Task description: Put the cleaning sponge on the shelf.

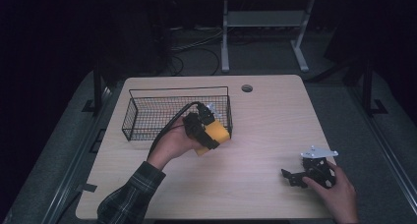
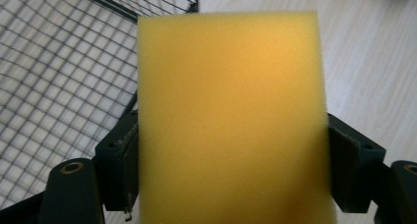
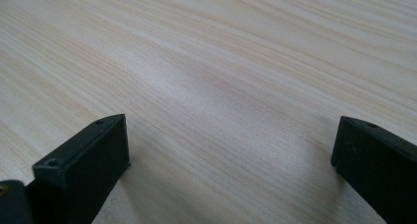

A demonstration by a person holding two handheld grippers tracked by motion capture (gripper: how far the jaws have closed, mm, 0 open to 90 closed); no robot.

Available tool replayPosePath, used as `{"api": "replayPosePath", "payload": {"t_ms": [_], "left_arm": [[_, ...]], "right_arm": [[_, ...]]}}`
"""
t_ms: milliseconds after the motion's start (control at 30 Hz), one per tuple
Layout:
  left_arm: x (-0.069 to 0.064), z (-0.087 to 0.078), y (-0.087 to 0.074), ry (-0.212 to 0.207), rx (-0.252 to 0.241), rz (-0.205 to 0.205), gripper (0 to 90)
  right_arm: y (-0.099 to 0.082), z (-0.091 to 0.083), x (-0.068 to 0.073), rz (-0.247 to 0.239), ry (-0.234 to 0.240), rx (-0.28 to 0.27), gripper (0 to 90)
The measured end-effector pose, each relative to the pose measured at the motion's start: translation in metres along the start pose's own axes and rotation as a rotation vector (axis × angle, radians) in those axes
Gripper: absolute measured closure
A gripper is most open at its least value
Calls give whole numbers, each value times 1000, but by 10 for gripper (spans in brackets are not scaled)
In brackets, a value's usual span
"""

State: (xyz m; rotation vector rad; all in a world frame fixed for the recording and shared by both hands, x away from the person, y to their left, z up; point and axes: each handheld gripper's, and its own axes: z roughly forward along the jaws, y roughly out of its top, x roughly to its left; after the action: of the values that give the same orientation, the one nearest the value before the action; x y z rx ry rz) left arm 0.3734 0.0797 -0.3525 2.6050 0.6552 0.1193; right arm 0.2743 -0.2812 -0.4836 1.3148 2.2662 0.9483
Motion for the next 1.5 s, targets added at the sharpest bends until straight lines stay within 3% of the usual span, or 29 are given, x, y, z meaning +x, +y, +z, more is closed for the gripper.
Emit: {"api": "replayPosePath", "payload": {"t_ms": [200,767,1500], "left_arm": [[13,-8,-2,27,-12,-38,226],[38,-21,-11,67,-11,-82,227],[78,-36,-34,126,-11,-168,227]], "right_arm": [[0,0,0,-1,-1,0,2],[0,0,0,-3,-2,-1,2],[0,0,0,-2,-1,1,2]]}}
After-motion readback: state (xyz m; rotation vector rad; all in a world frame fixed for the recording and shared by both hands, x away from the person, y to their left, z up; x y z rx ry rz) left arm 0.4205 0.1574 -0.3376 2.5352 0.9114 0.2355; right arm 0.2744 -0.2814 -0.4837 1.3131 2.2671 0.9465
